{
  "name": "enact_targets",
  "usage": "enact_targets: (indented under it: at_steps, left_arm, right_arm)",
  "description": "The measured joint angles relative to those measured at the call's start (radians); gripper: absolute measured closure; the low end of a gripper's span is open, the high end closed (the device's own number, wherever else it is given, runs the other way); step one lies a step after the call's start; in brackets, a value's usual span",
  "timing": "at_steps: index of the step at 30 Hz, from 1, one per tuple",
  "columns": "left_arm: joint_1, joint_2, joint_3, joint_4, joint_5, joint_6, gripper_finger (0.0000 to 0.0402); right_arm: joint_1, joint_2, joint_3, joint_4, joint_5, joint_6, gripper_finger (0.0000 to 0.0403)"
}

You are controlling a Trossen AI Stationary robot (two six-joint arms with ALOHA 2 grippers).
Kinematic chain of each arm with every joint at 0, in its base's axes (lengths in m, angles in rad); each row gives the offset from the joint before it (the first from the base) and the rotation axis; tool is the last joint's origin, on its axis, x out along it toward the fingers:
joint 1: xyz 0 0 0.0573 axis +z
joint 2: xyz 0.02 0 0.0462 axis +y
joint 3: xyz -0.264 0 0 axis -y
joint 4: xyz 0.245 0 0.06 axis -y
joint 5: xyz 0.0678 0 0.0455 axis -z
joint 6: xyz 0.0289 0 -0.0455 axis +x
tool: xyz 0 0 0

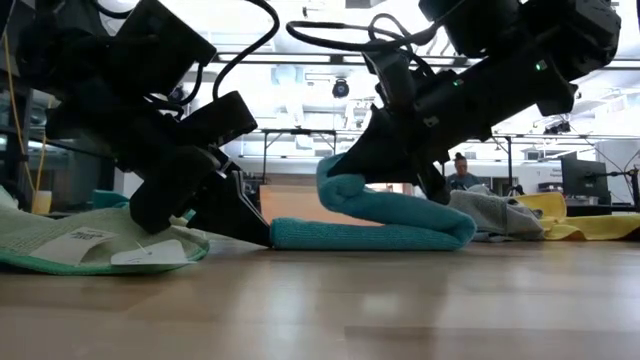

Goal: Fold microfiber towels
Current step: Fold the bottom blue microfiber cloth, then put the bottom folded blue microfiber cloth into the orange bin

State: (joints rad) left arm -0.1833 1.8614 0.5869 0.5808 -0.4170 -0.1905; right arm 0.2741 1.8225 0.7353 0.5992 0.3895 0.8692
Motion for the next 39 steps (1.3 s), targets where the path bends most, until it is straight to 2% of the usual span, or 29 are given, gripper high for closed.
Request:
enact_targets:
  at_steps: [3, 7, 12, 16, 20, 22, 25, 31, 34, 39]
  left_arm:
    - [0.0, 0.0, 0.0, 0.0, -0.01, 0.0, 0.0401]
    - [0.0, 0.0, 0.0, 0.0, -0.014, 0.0, 0.0401]
    - [0.0, 0.0, 0.0, 0.0, -0.014, 0.0, 0.0401]
    - [0.0, 0.0, 0.0, 0.0, -0.014, 0.0, 0.0401]
    - [0.0, 0.0, 0.0, 0.0, -0.014, 0.0, 0.0401]
    - [0.0, 0.0, 0.0, -0.001, -0.014, 0.0, 0.0401]
    - [0.0, 0.0, 0.0, -0.004, -0.014, 0.0, 0.0401]
    - [0.0, 0.0, 0.0, -0.005, -0.014, 0.0, 0.0401]
    - [0.0, 0.0, 0.0, -0.005, -0.014, 0.003, 0.0401]
    - [0.0, -0.001, 0.0, -0.008, -0.014, 0.001, 0.0401]
  right_arm:
    - [-0.005, 0.0, 0.0, 0.03, -0.035, -0.02, 0.0373]
    - [-0.007, 0.0, 0.0, 0.079, -0.049, -0.038, 0.031]
    - [-0.008, 0.0, 0.0, 0.094, 0.013, -0.104, 0.0229]
    - [-0.008, -0.001, 0.0, 0.13, 0.055, -0.159, 0.019]
    - [-0.012, -0.019, 0.0, 0.168, 0.057, -0.246, 0.0179]
    - [-0.013, -0.051, 0.0, 0.12, 0.062, -0.317, 0.0179]
    - [-0.013, -0.136, 0.0, -0.047, 0.069, -0.41, 0.0178]
    - [0.027, -0.313, 0.001, -0.516, 0.047, -0.534, 0.0178]
    - [0.069, -0.311, 0.001, -0.619, 0.018, -0.557, 0.0178]
    - [0.146, -0.201, 0.013, -0.629, 0.017, -0.707, 0.0178]
